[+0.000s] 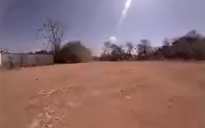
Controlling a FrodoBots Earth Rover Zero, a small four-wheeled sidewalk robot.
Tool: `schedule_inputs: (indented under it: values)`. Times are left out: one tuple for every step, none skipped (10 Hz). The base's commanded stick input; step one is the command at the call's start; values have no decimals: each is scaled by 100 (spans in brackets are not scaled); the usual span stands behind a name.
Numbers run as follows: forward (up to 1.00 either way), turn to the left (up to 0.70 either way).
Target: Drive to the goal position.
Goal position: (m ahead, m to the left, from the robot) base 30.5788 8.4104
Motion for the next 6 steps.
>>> schedule_inputs:
  values:
    - [100, 0]
    - [100, 0]
    - [100, 0]
    - [100, 0]
    - [100, 0]
    - [100, 0]
